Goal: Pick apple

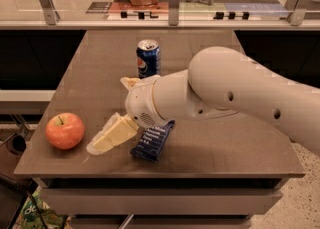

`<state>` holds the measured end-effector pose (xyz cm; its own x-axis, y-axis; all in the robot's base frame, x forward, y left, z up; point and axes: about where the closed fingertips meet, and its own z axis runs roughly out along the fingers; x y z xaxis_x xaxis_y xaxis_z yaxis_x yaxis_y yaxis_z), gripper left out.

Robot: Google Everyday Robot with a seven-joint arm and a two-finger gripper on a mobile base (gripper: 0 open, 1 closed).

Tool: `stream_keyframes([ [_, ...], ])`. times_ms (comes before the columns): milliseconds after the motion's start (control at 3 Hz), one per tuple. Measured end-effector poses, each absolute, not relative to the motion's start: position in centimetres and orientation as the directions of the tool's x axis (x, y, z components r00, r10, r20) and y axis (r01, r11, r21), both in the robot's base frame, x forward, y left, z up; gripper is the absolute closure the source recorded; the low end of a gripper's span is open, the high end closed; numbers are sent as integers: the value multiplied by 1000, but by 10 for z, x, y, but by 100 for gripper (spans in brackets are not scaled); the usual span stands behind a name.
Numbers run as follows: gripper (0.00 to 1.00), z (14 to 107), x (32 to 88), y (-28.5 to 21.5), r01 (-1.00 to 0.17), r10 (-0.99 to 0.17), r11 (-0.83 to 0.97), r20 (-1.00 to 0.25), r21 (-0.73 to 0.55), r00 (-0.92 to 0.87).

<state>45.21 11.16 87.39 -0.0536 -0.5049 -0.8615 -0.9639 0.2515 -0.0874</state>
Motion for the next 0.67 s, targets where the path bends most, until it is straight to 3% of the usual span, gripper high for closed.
stream_keyframes([
  [667, 0, 850, 463, 149, -974, -423, 216, -906, -70, -29],
])
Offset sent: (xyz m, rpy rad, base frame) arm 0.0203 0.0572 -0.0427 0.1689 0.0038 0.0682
